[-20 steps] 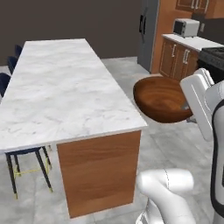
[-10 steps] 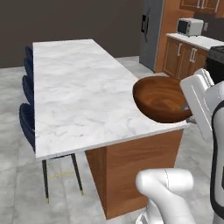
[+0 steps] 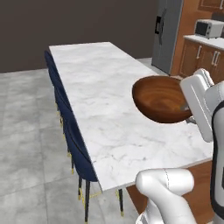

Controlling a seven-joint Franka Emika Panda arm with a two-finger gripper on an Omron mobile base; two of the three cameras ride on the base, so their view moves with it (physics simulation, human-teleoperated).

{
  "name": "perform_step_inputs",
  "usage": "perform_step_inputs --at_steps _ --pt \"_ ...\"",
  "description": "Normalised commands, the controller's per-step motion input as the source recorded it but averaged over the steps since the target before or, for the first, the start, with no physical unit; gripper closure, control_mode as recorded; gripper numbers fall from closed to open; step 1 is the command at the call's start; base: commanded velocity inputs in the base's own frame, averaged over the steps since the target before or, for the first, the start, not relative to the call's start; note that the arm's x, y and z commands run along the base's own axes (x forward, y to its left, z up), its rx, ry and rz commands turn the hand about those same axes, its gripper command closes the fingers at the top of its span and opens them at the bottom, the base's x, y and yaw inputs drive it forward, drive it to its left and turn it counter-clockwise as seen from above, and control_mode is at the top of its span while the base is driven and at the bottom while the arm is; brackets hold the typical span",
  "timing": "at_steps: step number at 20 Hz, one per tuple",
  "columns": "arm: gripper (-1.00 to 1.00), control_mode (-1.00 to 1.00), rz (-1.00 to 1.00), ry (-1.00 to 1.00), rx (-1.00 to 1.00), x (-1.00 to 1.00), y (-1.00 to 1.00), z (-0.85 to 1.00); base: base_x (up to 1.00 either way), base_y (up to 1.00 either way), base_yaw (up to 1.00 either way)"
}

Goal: Pick up the bowls from the cabinet and place each bowl in front of a stool on the dining counter.

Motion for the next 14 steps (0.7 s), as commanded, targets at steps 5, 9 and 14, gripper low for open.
perform_step_inputs --at_steps 5,9,14 --pt "1.00 -1.00 0.00 0.03 -0.01 0.80 0.49 -0.44 0.20 0.18 0.00" --pt "1.00 -1.00 0.00 0.03 0.00 1.00 0.35 -0.61 0.00 0.00 0.00" --pt "1.00 -1.00 0.00 0.09 0.00 1.00 0.24 -0.86 0.00 0.00 0.00"
